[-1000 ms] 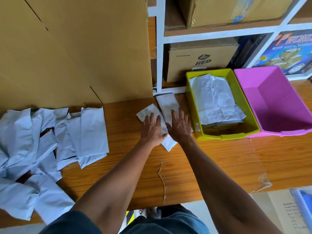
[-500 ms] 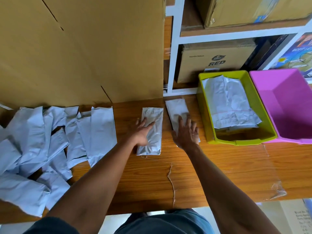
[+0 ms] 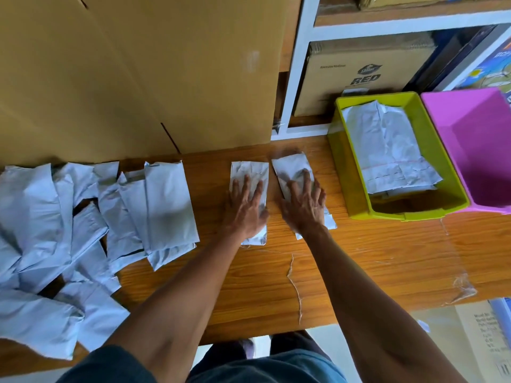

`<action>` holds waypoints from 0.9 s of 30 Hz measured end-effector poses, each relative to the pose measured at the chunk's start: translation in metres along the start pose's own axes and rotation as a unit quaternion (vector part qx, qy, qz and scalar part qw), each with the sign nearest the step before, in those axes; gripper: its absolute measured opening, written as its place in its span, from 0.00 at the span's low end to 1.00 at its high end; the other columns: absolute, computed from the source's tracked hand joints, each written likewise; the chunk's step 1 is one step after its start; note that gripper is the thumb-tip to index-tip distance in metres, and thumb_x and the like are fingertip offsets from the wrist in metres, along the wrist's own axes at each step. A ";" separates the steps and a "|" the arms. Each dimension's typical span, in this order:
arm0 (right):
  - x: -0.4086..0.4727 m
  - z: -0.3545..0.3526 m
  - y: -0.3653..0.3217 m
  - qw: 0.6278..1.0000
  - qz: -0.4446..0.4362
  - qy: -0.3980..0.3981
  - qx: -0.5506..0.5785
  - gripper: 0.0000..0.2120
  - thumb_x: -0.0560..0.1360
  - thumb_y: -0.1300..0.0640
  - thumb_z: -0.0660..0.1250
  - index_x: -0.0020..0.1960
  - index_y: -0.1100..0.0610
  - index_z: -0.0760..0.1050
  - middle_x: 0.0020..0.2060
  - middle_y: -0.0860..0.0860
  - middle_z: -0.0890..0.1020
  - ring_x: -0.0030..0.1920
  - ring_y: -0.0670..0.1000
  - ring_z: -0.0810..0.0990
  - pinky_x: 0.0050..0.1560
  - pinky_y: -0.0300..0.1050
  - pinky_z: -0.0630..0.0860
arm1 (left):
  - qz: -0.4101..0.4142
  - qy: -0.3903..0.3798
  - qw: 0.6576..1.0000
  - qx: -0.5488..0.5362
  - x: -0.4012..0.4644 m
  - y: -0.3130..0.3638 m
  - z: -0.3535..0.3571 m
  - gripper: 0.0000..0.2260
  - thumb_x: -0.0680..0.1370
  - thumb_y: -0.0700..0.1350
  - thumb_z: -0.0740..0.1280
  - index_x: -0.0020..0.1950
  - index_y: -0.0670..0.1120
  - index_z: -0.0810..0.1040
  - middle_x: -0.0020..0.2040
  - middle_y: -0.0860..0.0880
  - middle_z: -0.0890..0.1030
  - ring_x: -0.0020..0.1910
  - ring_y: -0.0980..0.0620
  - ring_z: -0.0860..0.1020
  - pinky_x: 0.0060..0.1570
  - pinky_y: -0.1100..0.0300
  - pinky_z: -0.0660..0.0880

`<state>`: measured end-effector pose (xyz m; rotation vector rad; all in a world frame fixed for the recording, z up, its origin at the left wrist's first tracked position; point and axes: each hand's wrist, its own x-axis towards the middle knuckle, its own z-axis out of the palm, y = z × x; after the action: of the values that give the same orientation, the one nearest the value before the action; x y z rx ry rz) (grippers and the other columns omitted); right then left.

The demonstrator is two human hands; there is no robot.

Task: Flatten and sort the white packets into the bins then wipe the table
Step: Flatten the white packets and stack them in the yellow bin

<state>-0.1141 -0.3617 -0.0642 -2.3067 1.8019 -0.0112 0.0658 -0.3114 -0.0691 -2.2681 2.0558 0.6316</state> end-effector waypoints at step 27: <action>-0.036 0.012 0.009 0.997 -0.029 0.059 0.049 0.27 0.85 0.52 0.59 0.83 0.46 0.58 0.82 0.57 0.58 0.74 0.69 0.66 0.65 0.69 0.74 | 0.081 0.161 0.983 0.017 -0.029 -0.029 0.023 0.31 0.84 0.42 0.65 0.86 0.48 0.57 0.85 0.42 0.56 0.85 0.39 0.54 0.80 0.41 0.61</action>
<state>-0.1297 -0.3276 -0.0725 -2.3325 1.7433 -0.2441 0.0857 -0.2732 -0.0882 -2.3298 2.3898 0.2402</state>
